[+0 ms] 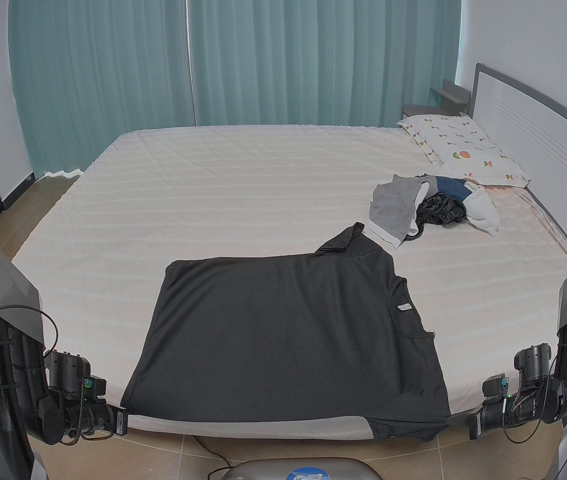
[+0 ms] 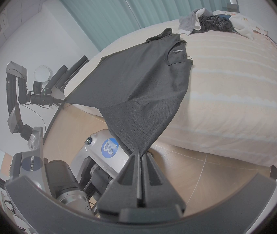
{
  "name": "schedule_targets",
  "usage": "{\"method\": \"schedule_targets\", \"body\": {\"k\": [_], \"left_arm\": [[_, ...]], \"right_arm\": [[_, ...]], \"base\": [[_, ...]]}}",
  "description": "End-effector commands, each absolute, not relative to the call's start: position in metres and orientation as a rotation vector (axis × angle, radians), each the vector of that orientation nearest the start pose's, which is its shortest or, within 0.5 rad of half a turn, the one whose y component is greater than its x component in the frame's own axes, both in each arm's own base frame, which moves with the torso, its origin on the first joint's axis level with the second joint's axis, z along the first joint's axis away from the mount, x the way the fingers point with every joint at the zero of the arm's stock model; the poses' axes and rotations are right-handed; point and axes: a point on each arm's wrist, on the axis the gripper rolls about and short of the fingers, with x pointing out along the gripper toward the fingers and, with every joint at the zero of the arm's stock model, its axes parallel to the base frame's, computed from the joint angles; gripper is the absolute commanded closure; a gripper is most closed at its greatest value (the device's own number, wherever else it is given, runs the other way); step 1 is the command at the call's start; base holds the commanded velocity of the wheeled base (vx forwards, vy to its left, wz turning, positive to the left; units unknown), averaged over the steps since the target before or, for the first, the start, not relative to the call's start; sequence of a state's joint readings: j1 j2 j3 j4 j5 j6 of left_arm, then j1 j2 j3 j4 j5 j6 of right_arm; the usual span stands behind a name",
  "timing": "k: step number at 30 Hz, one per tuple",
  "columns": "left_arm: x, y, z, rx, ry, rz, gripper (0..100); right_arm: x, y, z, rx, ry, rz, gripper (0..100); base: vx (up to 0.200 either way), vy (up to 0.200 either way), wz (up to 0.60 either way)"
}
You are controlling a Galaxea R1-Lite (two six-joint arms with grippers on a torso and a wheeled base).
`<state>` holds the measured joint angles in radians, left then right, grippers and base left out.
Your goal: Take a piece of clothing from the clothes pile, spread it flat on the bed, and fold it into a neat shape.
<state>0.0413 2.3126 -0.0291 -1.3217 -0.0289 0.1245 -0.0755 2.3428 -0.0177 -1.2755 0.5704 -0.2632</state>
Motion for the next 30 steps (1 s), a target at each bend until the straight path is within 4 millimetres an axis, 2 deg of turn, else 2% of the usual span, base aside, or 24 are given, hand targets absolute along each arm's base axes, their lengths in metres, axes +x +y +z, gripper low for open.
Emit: {"method": "schedule_targets", "body": {"k": [1,15,22,25,28,30], "left_arm": [[0.197,0.008,-0.043,0.099,0.993,-0.052,100],[0.188,0.010,-0.035,0.140,1.050,-0.078,100],[0.203,0.016,-0.029,0.079,0.961,-0.042,100],[0.218,0.015,-0.019,-0.070,0.870,-0.035,100],[0.228,0.015,-0.014,-0.140,0.819,-0.017,100],[0.242,0.017,-0.009,-0.217,0.766,0.012,100]], "right_arm": [[0.187,-0.003,-0.048,0.095,0.962,0.580,100],[0.187,-0.003,-0.045,0.076,0.951,0.590,100],[0.192,-0.004,-0.037,0.071,0.879,0.593,100],[0.198,-0.002,-0.027,0.102,0.795,0.614,100],[0.203,-0.001,-0.024,0.140,0.760,0.608,100],[0.214,0.001,-0.023,0.202,0.719,0.585,100]], "base": [[0.000,0.000,0.00],[0.000,0.000,0.00],[0.000,0.000,0.00],[0.000,0.000,0.00],[0.000,0.000,0.00],[0.000,0.000,0.00]]}}
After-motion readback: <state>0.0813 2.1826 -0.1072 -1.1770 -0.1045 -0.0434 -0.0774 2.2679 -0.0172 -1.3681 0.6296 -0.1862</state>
